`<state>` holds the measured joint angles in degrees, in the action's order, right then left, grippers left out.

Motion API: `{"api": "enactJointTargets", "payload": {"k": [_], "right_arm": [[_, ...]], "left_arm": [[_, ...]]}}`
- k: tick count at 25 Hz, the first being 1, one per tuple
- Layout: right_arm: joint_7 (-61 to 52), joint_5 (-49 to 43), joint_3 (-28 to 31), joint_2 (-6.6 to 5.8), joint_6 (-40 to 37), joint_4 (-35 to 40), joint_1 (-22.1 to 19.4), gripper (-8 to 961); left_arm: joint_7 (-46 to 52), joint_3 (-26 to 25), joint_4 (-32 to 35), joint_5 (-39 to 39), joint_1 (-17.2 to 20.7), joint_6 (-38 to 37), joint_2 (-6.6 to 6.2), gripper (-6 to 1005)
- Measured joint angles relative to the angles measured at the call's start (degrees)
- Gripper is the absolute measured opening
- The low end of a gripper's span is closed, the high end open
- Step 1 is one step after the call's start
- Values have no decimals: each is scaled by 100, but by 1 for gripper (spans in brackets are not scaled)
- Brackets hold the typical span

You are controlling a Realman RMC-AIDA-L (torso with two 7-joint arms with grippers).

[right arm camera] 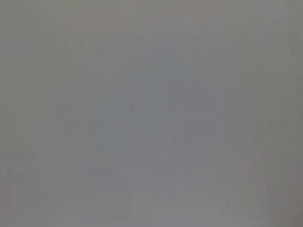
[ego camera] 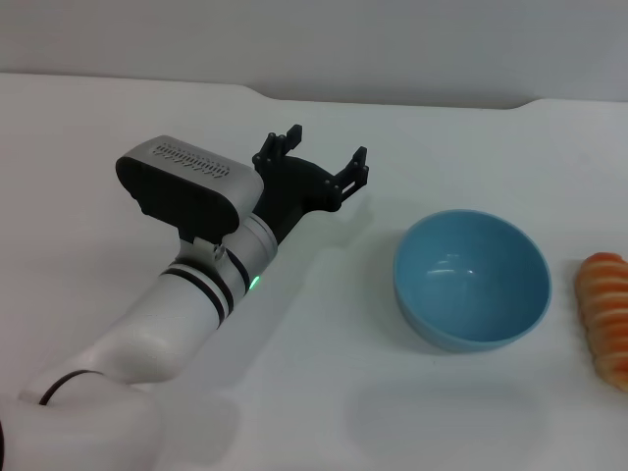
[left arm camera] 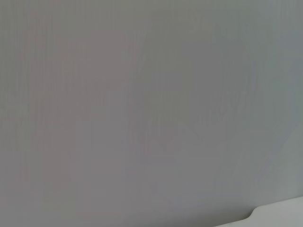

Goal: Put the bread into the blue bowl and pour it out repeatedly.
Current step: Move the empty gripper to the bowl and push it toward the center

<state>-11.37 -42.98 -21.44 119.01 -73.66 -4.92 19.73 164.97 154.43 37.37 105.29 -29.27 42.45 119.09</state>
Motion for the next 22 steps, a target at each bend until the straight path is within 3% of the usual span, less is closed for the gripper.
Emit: {"api": "enactJointTargets", "payload": {"k": [13,19,21,22], "right_arm": [[-5,2,44,-8,0,0,-5,689],[-1,5,49,-13,0,61,-6,689],[2,5,44,-9,1,102,-15,689],[-7,5,40,-8,1,114,-22,689]], "left_arm": [[0,-37,90,0,0,-173,-1,870],[-8,-1023,784,144,63,-1244,-170,869],[-28,-1468,1024,397,70,-1812,-215,868],[-53,-2044,1283,843,73,-2676,-231,868]]}}
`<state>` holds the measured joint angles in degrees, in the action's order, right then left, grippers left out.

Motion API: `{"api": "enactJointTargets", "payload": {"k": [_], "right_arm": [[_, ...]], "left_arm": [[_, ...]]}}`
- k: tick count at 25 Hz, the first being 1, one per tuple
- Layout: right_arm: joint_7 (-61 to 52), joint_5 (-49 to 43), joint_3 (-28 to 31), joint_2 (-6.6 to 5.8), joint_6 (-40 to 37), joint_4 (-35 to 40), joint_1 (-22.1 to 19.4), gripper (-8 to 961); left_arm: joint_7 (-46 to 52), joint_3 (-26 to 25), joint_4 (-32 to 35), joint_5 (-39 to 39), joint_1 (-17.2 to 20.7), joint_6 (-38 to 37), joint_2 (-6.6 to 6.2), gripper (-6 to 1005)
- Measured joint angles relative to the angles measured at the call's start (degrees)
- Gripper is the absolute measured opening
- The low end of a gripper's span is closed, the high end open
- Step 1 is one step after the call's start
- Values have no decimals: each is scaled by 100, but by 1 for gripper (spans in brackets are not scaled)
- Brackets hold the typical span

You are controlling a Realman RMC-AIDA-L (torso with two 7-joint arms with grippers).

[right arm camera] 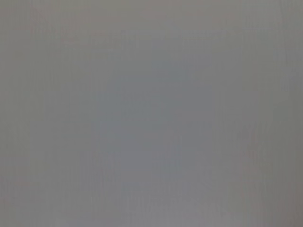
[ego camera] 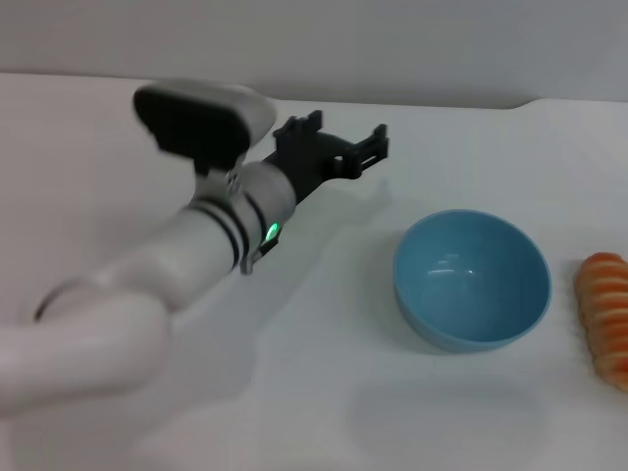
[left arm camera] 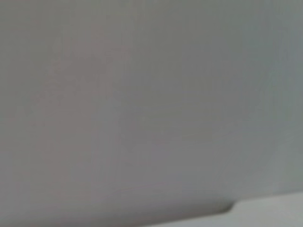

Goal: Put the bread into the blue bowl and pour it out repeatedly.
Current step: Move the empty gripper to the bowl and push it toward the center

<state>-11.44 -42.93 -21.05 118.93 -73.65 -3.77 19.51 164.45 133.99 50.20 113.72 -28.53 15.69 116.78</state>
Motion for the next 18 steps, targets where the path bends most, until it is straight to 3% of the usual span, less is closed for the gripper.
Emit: {"api": "enactJointTargets", "payload": {"k": [1,7,8,9,15,18], "right_arm": [[0,0,0,0,0,0,0,689],[1,0,-41,-2,0,9,-33,689],[3,0,-41,-1,1,9,-37,689],[3,0,-41,-1,1,9,-37,689],[34,-1,-47,-6,1,8,-33,688],[36,-3,-49,-8,0,22,-31,688]], "left_arm": [[0,0,0,0,0,0,0,868],[-275,-1887,892,1200,15,-2722,73,867],[-515,-2316,1214,1253,5,-3514,86,867],[-515,-2316,1214,1253,5,-3514,86,866],[-875,-3473,1800,1237,-206,-5758,98,865],[-853,-3619,1901,1230,-269,-6332,108,865]]}}
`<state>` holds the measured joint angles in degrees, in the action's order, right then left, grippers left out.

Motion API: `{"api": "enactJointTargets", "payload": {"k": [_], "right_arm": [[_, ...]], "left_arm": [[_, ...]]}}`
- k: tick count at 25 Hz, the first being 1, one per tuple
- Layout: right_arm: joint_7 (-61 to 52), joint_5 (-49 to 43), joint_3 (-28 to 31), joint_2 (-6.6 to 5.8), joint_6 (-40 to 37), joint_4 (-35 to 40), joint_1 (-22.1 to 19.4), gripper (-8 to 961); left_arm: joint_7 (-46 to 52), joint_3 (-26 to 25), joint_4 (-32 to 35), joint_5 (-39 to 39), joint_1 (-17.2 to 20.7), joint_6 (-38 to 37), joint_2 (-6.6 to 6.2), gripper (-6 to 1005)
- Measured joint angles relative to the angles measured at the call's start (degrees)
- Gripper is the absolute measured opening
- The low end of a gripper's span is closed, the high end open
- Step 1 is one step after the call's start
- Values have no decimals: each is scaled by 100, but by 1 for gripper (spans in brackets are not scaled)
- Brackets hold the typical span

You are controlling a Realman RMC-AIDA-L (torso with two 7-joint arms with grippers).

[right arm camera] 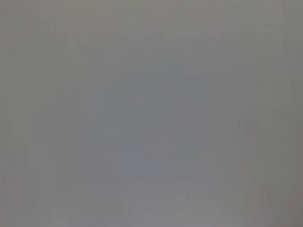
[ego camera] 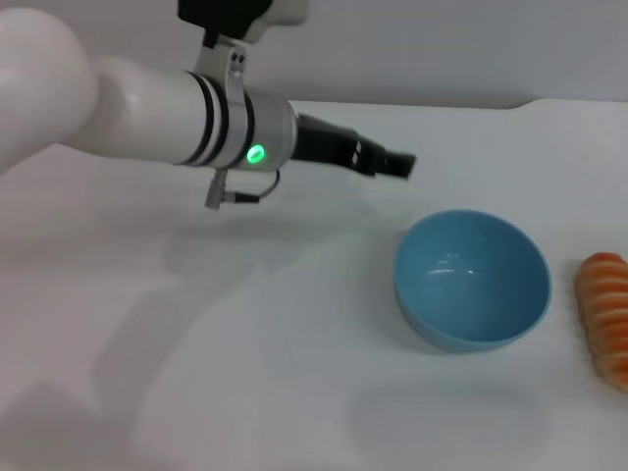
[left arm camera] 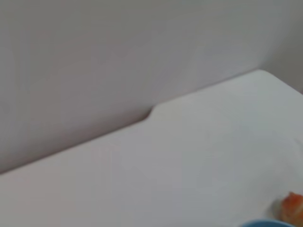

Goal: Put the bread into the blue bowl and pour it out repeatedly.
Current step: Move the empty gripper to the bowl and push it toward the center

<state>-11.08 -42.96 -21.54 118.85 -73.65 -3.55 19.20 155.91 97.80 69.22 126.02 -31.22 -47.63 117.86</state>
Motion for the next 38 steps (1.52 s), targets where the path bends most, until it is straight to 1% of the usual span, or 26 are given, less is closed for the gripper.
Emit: {"api": "enactJointTargets", "payload": {"k": [2,3,6,7,8,14,15,20,24,29,31,38], "right_arm": [[1,-1,0,1,0,4,1,688],[1,-1,0,3,0,4,3,688],[3,-2,11,8,0,5,11,688],[3,-2,30,8,1,4,13,688],[4,-2,35,7,8,6,14,688],[7,0,48,0,11,18,17,689],[8,-1,48,-1,14,21,15,689],[9,-2,48,2,36,22,6,689],[9,7,54,6,52,22,-11,688],[10,16,53,7,58,19,-24,688],[10,22,53,7,60,17,-24,688],[10,31,53,7,66,21,-20,688]], "left_arm": [[10,-1,24,-1,-6,-105,7,866],[146,44,49,-25,7,-223,37,866],[287,146,50,-56,22,-207,43,866],[343,311,15,-72,19,-132,48,866],[343,311,15,-72,19,-132,48,865],[394,681,-393,-140,-108,130,68,865],[396,815,-504,-228,-154,250,70,865],[389,1010,-721,-443,-256,395,70,865],[378,1391,-856,-654,-227,871,69,865],[383,1497,-1183,-817,-338,1009,81,865],[390,1587,-1424,-904,-434,1132,81,866],[390,1727,-1813,-1014,-542,1466,82,866]]}}
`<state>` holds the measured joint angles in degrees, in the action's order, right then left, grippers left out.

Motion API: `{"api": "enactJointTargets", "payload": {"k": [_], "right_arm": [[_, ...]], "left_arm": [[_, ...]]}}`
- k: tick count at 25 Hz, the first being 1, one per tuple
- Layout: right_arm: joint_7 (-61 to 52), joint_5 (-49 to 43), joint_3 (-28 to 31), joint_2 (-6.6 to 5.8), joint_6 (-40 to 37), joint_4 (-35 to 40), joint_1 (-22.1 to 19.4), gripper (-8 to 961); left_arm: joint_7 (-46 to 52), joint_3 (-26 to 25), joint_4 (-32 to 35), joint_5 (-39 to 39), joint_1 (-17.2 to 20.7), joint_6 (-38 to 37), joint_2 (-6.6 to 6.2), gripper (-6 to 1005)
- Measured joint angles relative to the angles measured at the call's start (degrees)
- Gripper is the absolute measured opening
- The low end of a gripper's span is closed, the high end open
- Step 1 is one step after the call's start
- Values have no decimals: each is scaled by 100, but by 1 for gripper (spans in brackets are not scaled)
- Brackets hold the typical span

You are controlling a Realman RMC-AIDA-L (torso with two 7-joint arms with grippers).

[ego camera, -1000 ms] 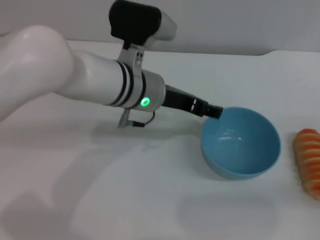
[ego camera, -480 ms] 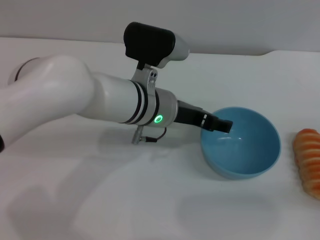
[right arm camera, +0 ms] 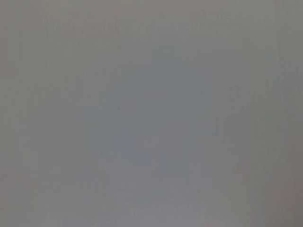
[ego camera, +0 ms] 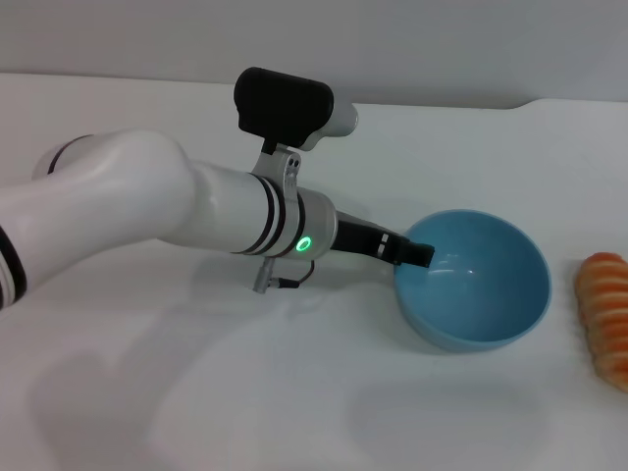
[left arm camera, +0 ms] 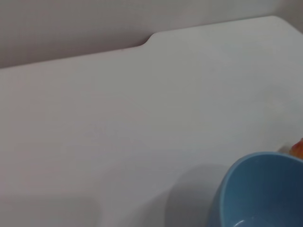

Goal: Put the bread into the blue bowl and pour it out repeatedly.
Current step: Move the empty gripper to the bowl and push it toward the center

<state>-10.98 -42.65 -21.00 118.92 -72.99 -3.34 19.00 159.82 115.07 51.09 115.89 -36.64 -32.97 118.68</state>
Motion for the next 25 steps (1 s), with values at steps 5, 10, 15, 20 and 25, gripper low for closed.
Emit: {"api": "enactJointTargets", "payload": {"k": [5,10,15,20,25], "right_arm": [[0,2,0,0,9,0,16,688],[0,3,0,0,9,-3,31,689],[0,3,0,0,12,-8,29,689],[0,3,0,0,16,-3,25,689],[0,3,0,-1,20,0,15,689]], "left_arm": [[0,121,-309,-141,-190,8,7,866],[-16,377,-416,-426,-328,7,15,866],[0,383,-446,-522,-330,-2,14,865],[-11,500,-505,-679,-358,32,22,866],[1,700,-517,-729,-430,173,36,866]]}}
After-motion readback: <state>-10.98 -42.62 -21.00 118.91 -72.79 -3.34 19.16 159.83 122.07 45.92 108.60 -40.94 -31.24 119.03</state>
